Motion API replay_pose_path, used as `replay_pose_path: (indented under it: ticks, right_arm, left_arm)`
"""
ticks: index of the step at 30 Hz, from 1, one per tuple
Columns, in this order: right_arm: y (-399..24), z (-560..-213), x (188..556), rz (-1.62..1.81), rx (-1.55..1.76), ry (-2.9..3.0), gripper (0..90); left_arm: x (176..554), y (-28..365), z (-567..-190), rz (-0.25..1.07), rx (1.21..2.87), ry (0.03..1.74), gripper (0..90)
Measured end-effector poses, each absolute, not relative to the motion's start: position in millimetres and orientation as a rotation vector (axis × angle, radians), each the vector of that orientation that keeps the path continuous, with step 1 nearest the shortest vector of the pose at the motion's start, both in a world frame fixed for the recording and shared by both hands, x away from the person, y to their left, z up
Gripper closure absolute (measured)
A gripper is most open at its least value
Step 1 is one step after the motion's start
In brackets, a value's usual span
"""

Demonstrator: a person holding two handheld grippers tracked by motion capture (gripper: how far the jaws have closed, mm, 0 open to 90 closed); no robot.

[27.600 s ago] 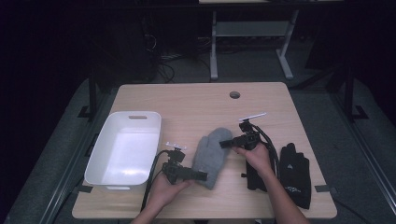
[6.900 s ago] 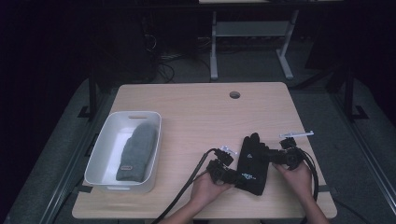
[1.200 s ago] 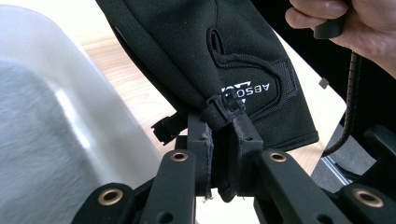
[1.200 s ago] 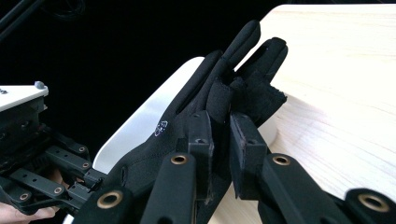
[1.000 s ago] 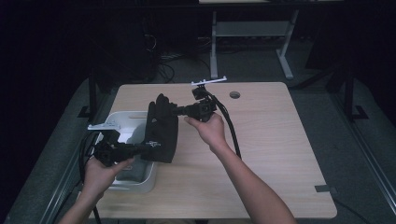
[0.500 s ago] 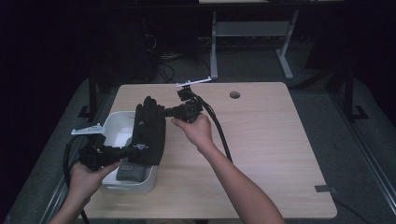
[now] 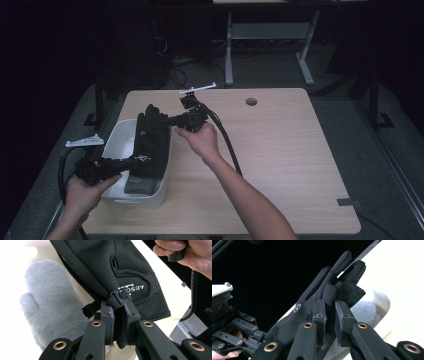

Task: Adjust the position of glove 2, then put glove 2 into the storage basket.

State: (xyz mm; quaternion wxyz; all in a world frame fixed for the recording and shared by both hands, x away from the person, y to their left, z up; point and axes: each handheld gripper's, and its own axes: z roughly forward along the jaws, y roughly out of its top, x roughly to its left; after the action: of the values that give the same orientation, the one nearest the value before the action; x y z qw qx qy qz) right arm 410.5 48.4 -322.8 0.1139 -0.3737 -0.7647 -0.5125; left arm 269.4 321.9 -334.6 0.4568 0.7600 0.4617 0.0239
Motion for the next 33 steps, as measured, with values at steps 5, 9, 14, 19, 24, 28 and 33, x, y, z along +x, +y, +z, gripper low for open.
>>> replay_pose_path:
  ticks: [5, 9, 14, 19, 24, 28, 33]
  right_arm:
    - [57.2, -324.5, 410.9, -1.494, -1.084, -2.252, 79.8]
    - [64.6, -328.0, 411.4, -1.487, -1.075, -2.258, 79.8]
    - [72.9, -333.1, 411.2, -1.464, -1.079, -2.269, 79.8]
    - [82.0, -339.2, 410.9, -1.454, -1.070, -2.283, 79.8]
    - [87.3, -345.6, 412.3, -1.439, -1.073, -2.285, 79.8]
    - [94.3, -355.4, 412.8, -1.417, -1.073, -2.290, 79.8]
    - [99.0, -368.0, 413.6, -1.392, -1.083, -2.284, 79.8]
  left_arm:
    - [267.6, 330.1, -337.2, 0.056, 1.872, 1.151, 81.5]
    - [266.0, 335.7, -339.7, 0.060, 1.860, 1.160, 81.6]
    - [264.2, 340.5, -342.1, 0.061, 1.862, 1.169, 81.8]
    - [263.6, 347.3, -347.3, 0.056, 1.861, 1.189, 81.9]
    - [264.7, 353.2, -355.3, 0.043, 1.863, 1.208, 81.9]
    - [264.9, 357.0, -363.5, 0.033, 1.861, 1.233, 81.9]
    - [266.3, 360.5, -372.8, 0.016, 1.868, 1.259, 81.8]
